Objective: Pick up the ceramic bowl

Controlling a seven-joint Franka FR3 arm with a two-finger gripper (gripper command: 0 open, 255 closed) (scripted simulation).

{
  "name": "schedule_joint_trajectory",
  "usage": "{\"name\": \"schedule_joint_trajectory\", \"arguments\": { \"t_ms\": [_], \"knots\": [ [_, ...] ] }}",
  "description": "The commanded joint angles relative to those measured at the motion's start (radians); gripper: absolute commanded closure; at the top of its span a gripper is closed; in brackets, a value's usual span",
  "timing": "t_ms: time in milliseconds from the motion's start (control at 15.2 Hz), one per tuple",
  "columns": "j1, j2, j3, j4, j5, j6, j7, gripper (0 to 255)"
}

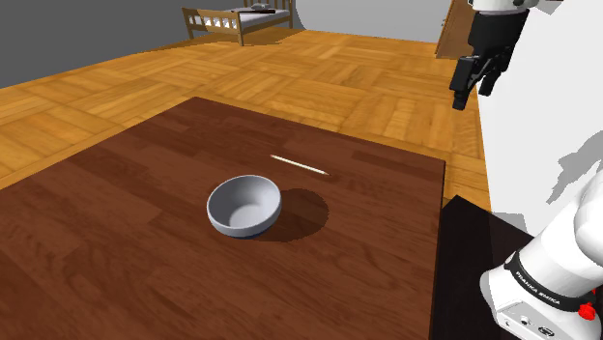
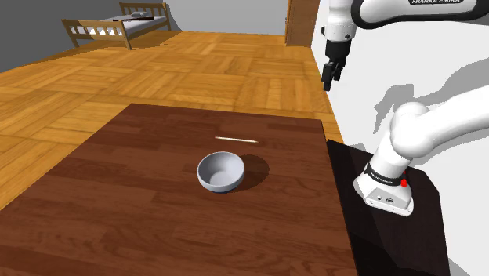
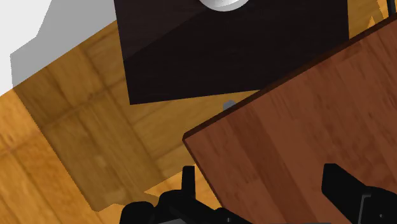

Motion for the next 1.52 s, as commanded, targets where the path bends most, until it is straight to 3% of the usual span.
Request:
{"name": "schedule_joint_trajectory", "arguments": {
  "t_ms": [0, 792, 1452],
  "knots": [
    [0.000, 0.000, 0.000, 0.000, 0.000, 0.000, 0.000, 0],
    [0.083, 0.228, 0.212, 0.066, 0.180, 0.165, 0.263, 0],
    [0.122, 0.512, 0.372, 0.247, 0.222, 0.292, 0.478, 0]
  ]
}}
